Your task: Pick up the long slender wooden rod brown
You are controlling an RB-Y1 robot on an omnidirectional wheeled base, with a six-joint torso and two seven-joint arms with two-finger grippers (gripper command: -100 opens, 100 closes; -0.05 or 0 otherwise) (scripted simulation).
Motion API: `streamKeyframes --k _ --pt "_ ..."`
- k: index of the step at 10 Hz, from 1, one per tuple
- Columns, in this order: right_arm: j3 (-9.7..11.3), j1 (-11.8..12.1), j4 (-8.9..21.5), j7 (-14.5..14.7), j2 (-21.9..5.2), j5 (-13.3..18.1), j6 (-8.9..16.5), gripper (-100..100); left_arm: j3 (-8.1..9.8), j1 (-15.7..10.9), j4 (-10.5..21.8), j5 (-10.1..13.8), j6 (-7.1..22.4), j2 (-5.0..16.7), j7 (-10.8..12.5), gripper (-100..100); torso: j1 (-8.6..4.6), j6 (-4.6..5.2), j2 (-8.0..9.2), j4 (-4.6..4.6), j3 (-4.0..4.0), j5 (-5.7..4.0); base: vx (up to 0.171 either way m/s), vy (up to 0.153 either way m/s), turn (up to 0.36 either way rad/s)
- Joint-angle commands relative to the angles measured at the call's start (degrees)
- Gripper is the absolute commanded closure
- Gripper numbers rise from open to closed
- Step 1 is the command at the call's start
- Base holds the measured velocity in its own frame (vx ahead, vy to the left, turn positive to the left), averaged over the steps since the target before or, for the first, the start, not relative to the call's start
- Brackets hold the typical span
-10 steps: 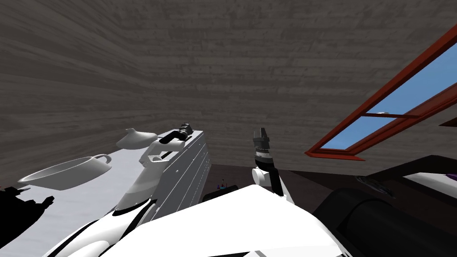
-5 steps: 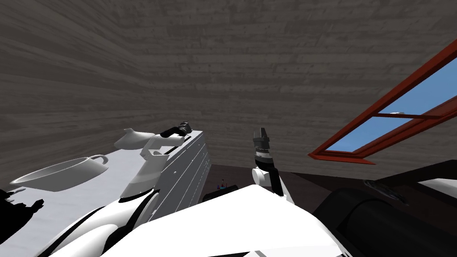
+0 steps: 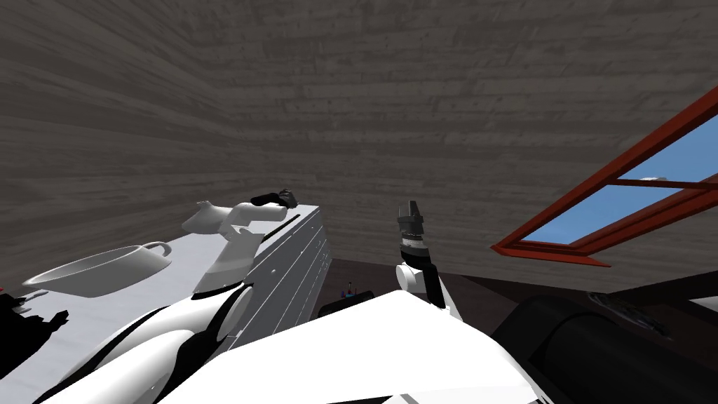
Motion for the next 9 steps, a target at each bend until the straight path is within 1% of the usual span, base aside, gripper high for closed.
streamKeyframes --k 1,2,3,4,5,7,8,9 --pt "0.0 0.0 0.0 0.0 0.0 0.0 0.0 0 0.17 -0.9 0.9 0.1 2.0 0.2 0.2 -100 0.0 0.0 0.0 0.0 0.0 0.0 0.006 -0.014 0.016" --pt "0.0 0.0 0.0 0.0 0.0 0.0 0.0 0 1.31 -3.3 3.4 -0.2 4.0 1.3 1.2 -100 0.04 0.01 0.01 0.0 0.01 0.01 0.032 -0.036 0.041" --pt "0.0 0.0 0.0 0.0 0.0 0.0 0.0 0 1.31 -4.2 4.3 -0.2 5.3 1.3 1.2 -100 -0.01 0.0 -0.06 0.0 -0.02 0.0 0.044 -0.043 0.038" --pt "0.0 0.0 0.0 0.0 0.0 0.0 0.0 0 1.31 -4.2 4.3 -0.2 6.4 1.3 1.2 -100 -0.05 0.01 -0.1 -0.02 -0.06 -0.01 0.038 -0.026 0.005" --pt "0.0 0.0 0.0 0.0 0.0 0.0 0.0 0 2.51 -7.0 7.4 -0.5 8.1 2.3 2.2 -100 -0.01 0.02 -0.1 -0.03 -0.06 0.0 0.029 -0.04 0.058" --pt "0.0 0.0 0.0 0.0 0.0 0.0 0.0 0 2.51 -7.3 7.7 -0.5 10.8 2.3 2.2 -100 -0.04 0.01 -0.07 -0.02 -0.04 -0.01 0.02 -0.031 0.043" --pt "0.0 0.0 0.0 0.0 0.0 0.0 0.0 0 3.75 -9.8 10.2 -0.9 12.6 3.3 3.1 -100 0.02 0.01 -0.01 -0.01 -0.01 0.01 0.005 -0.037 0.074" --pt "0.0 0.0 0.0 0.0 0.0 0.0 0.0 0 3.75 -10.3 11.2 -0.9 14.0 3.3 3.1 -100 -0.01 -0.01 0.01 0.01 0.01 0.0 0.022 -0.042 0.053"
